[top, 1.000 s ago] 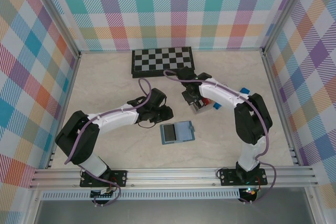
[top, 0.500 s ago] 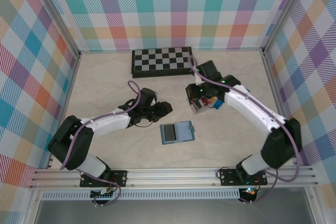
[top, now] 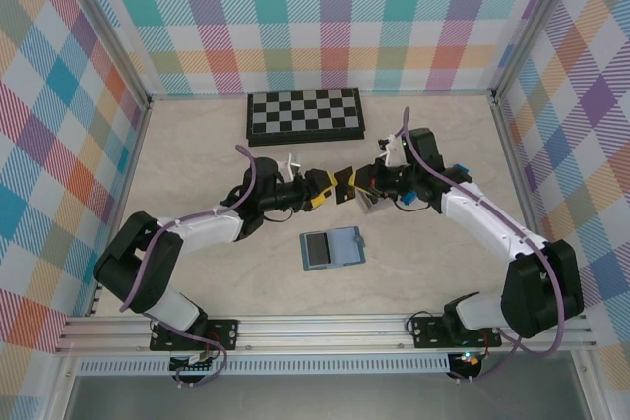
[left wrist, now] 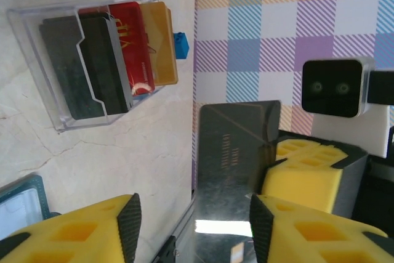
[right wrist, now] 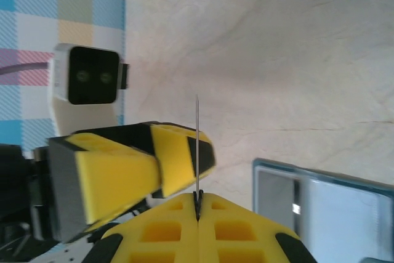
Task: Put the credit cards into the card holder
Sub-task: Insert the credit card into the card slot.
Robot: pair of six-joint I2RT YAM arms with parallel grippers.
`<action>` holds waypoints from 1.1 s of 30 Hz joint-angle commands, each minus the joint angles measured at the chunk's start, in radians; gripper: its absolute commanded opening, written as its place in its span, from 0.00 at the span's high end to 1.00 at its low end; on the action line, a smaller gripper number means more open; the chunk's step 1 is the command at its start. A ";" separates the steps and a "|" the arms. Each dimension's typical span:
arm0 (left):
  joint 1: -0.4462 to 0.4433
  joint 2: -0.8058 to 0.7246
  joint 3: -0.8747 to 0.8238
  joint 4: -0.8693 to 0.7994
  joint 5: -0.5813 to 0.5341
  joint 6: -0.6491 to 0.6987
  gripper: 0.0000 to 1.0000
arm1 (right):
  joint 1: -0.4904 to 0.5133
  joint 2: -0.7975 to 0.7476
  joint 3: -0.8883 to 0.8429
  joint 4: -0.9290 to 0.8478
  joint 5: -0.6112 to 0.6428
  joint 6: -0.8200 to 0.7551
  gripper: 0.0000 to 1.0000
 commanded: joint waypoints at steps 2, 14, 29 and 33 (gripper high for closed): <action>0.001 0.013 0.018 0.093 0.052 -0.013 0.60 | -0.012 -0.002 -0.026 0.125 -0.114 0.082 0.95; -0.005 -0.031 -0.003 0.077 0.067 0.021 1.00 | -0.017 0.023 -0.034 0.028 -0.079 0.027 0.89; -0.072 -0.211 -0.218 -0.346 -0.189 0.176 1.00 | 0.203 0.149 -0.025 -0.433 0.460 -0.198 0.41; -0.113 -0.202 -0.245 -0.325 -0.233 0.179 1.00 | 0.249 0.209 -0.029 -0.404 0.509 -0.173 0.38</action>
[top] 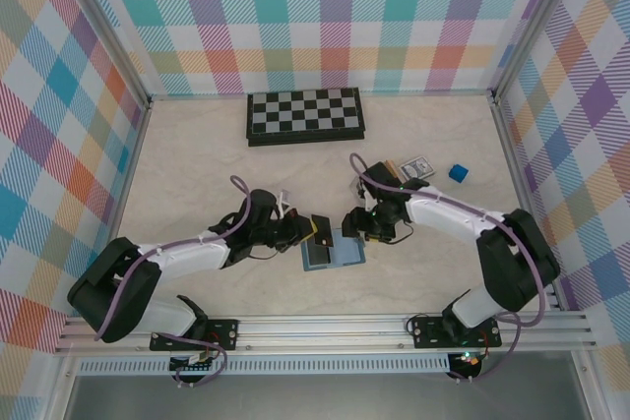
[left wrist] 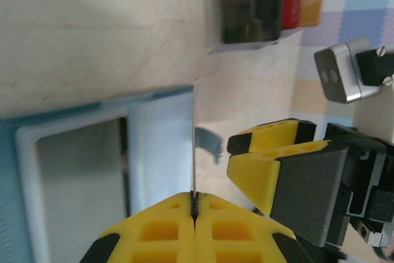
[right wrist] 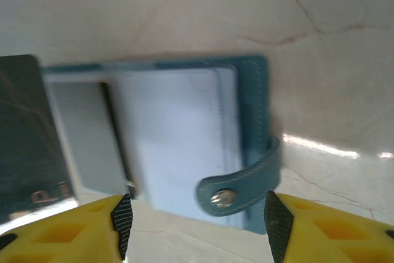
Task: Put the credit cards into the card holder
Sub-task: Insert the credit card into the card slot.
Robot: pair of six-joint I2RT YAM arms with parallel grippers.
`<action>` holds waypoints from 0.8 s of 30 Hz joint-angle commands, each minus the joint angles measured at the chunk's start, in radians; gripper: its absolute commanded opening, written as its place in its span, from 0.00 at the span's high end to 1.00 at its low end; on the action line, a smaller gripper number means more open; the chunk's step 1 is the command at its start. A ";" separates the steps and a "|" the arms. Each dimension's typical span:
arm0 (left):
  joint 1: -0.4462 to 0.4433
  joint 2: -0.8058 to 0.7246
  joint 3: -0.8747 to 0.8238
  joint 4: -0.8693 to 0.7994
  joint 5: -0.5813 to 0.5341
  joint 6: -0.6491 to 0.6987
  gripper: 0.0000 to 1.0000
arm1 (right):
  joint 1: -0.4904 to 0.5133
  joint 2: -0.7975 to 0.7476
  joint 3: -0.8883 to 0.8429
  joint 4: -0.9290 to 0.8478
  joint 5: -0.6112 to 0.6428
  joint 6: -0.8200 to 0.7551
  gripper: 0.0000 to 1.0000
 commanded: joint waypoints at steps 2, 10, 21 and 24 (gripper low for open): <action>-0.034 0.002 -0.014 -0.020 -0.079 0.041 1.00 | 0.016 0.030 0.009 -0.028 0.112 -0.010 0.36; -0.067 0.069 -0.004 0.022 -0.101 0.047 1.00 | 0.016 0.070 0.010 0.012 0.122 -0.016 0.39; -0.093 0.154 -0.014 0.132 -0.089 0.015 1.00 | 0.016 0.117 -0.003 0.036 0.107 -0.015 0.70; -0.098 0.174 -0.015 0.145 -0.090 0.008 1.00 | 0.016 0.126 -0.013 0.045 0.105 -0.010 0.79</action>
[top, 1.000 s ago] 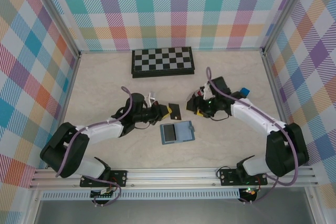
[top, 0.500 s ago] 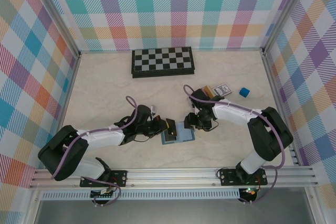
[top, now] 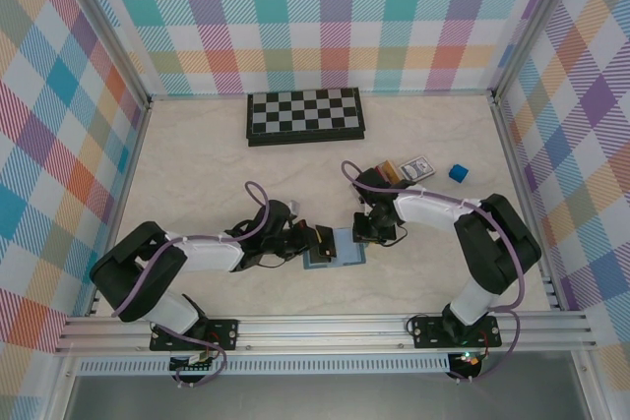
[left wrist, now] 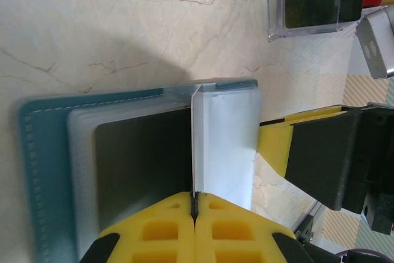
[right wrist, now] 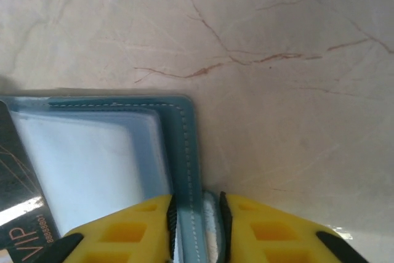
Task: Put the credit cards into the card holder
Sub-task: Insert the credit card into the card slot.
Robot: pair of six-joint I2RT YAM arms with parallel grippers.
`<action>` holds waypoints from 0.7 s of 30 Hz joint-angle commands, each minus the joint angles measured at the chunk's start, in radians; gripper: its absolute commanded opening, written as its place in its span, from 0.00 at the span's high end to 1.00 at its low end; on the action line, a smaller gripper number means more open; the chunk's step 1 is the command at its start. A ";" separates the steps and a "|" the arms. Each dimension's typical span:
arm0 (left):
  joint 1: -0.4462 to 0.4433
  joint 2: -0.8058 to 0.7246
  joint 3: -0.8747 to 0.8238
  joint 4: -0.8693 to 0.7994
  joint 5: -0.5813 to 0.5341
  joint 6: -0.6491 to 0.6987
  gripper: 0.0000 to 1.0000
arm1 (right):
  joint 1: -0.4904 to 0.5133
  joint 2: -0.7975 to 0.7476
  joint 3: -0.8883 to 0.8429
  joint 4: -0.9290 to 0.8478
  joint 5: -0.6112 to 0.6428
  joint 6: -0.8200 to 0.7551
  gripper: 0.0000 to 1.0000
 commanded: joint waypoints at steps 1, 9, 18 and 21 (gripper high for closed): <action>-0.024 0.033 -0.006 0.061 0.013 -0.016 1.00 | 0.005 0.018 -0.014 0.016 -0.014 -0.002 0.82; -0.027 0.058 -0.006 0.061 0.017 -0.025 1.00 | 0.005 0.025 -0.025 0.029 -0.012 0.010 0.85; -0.033 0.032 0.023 -0.067 0.040 -0.023 1.00 | 0.005 0.026 -0.033 0.033 -0.005 0.021 0.85; -0.034 0.015 0.019 -0.097 0.043 -0.001 1.00 | 0.005 0.027 -0.034 0.037 -0.008 0.022 0.86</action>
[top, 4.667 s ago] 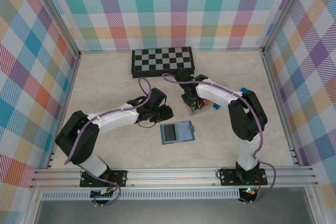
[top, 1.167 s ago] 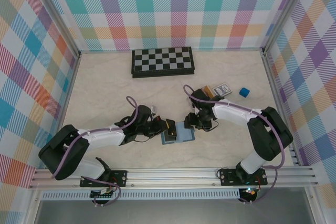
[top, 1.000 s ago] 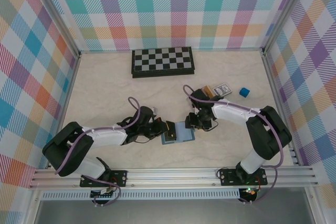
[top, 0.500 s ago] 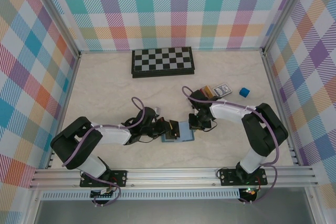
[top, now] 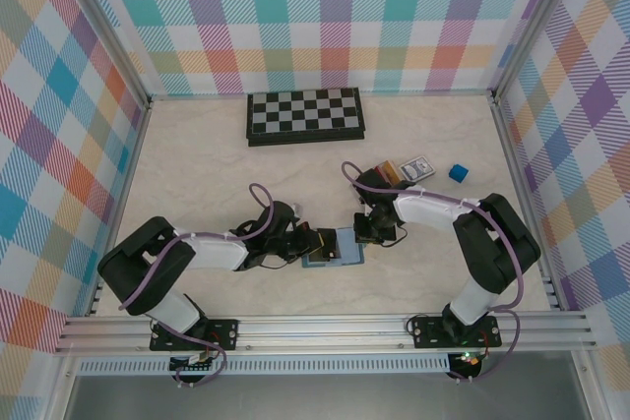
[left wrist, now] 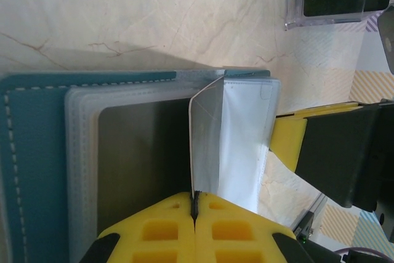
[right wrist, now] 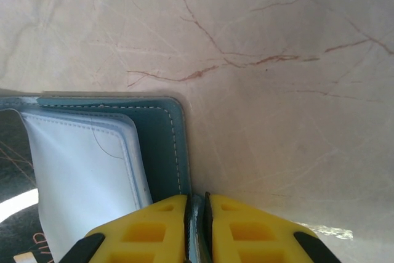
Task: Put the credit cards into the card holder
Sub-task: Insert the credit card into the card slot.
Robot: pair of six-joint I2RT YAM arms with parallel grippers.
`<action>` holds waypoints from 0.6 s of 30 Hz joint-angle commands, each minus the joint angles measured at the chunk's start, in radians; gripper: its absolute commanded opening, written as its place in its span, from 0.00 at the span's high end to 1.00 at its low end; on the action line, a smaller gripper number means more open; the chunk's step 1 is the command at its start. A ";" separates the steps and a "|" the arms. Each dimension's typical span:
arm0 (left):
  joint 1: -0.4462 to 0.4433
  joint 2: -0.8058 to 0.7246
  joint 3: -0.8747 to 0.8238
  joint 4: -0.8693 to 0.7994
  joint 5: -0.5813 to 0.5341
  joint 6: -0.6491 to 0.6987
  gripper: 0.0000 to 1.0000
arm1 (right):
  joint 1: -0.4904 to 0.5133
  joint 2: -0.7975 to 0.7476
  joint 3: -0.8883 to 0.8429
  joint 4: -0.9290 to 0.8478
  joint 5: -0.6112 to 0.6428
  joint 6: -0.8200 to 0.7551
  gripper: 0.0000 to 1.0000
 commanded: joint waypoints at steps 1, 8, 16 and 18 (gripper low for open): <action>-0.023 -0.023 0.007 -0.096 0.029 0.031 1.00 | 0.006 0.023 -0.026 0.025 -0.014 0.012 0.86; -0.024 -0.030 0.008 -0.144 0.022 0.022 1.00 | 0.005 0.026 -0.026 0.029 -0.021 0.015 0.86; -0.036 -0.003 0.053 -0.115 -0.035 -0.022 1.00 | 0.006 0.028 -0.033 0.048 -0.050 0.013 0.86; -0.037 0.023 0.060 -0.090 -0.025 -0.046 1.00 | 0.006 0.029 -0.034 0.050 -0.055 0.013 0.87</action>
